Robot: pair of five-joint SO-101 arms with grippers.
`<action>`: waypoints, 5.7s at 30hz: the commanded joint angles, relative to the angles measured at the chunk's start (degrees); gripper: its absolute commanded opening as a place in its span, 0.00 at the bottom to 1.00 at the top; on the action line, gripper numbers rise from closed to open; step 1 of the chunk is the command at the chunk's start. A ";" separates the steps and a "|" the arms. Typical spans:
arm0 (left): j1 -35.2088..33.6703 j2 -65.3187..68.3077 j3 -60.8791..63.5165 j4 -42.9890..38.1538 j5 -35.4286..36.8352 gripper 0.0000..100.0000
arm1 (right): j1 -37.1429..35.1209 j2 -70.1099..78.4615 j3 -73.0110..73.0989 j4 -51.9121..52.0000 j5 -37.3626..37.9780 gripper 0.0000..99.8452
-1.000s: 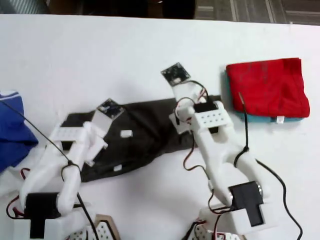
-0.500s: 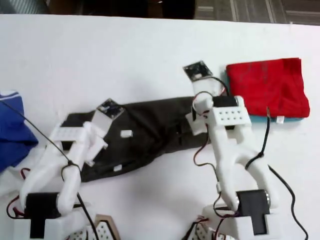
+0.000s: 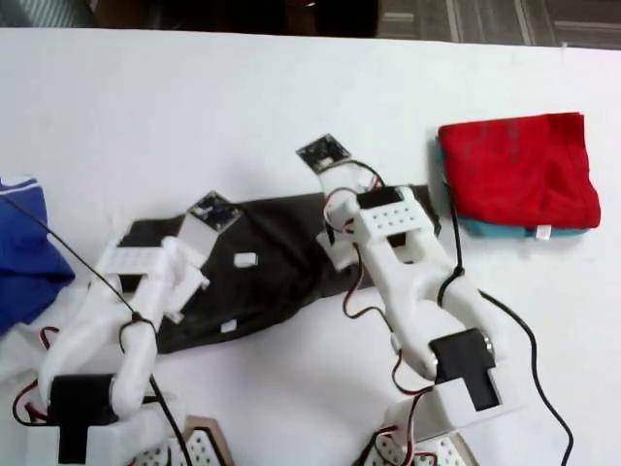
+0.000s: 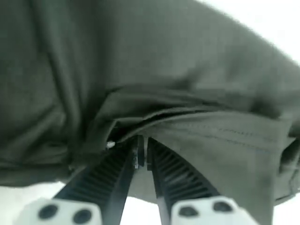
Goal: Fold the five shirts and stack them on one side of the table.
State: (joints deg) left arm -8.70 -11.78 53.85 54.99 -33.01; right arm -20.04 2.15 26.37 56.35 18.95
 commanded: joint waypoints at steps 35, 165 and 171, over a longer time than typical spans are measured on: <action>0.35 -0.26 0.22 -0.26 0.53 0.03 | -5.49 -7.08 -5.45 11.47 -4.57 0.02; -11.25 0.88 -18.51 -10.64 10.29 0.03 | 15.43 -4.70 -2.90 -5.67 -5.54 0.09; -11.25 12.40 -21.76 -13.63 10.20 0.03 | 12.00 11.47 -18.64 -2.86 -5.54 0.09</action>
State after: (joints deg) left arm -19.34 -3.08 35.21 42.68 -23.52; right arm -6.42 8.04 16.18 51.43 13.93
